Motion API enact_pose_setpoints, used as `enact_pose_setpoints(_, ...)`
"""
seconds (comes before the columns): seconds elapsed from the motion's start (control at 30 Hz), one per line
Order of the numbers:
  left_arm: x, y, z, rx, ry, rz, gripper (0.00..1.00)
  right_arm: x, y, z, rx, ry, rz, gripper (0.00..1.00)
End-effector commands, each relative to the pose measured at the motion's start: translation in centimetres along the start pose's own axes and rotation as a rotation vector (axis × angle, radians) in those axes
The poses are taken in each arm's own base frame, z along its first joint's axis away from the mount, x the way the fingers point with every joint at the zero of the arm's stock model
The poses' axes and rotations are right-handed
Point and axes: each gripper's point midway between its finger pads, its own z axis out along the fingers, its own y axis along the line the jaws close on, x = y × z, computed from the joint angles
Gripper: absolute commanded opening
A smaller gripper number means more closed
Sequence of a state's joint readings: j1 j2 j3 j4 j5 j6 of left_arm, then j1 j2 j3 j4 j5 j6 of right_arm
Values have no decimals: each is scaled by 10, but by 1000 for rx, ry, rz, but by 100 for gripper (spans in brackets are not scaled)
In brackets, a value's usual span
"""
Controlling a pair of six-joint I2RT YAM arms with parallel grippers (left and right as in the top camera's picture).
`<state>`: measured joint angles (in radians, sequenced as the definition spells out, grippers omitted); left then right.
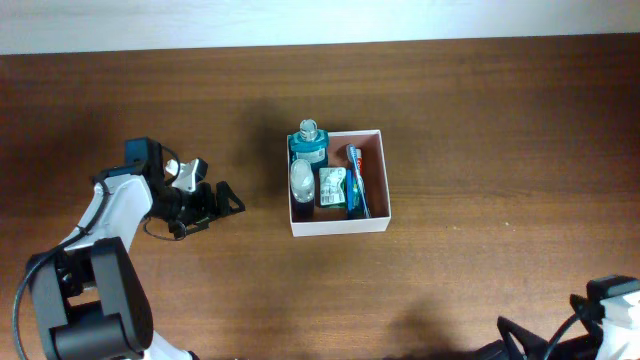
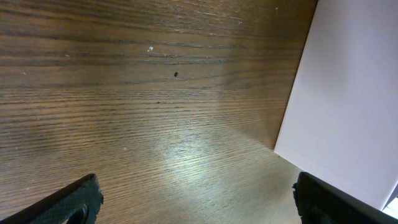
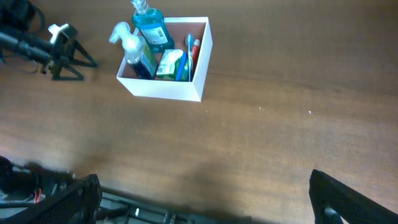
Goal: Pack container
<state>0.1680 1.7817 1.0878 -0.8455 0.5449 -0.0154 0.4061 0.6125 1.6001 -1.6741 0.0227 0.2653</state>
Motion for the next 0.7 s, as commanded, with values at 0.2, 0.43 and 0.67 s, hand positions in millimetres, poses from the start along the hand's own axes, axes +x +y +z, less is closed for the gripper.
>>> enact_pose_setpoints(0.2,0,-3,-6,3,-18,20,99,-19,-9,-5,37,-326,64,98)
enact_pose_setpoints(0.43,0,-3,-6,3,-18,20,99,-43,-12,19,54,-555,-2,98)
enact_pose_setpoints(0.67,0,-3,-6,3,-19,20,99,-82,-11,70,56,-776,-118,98)
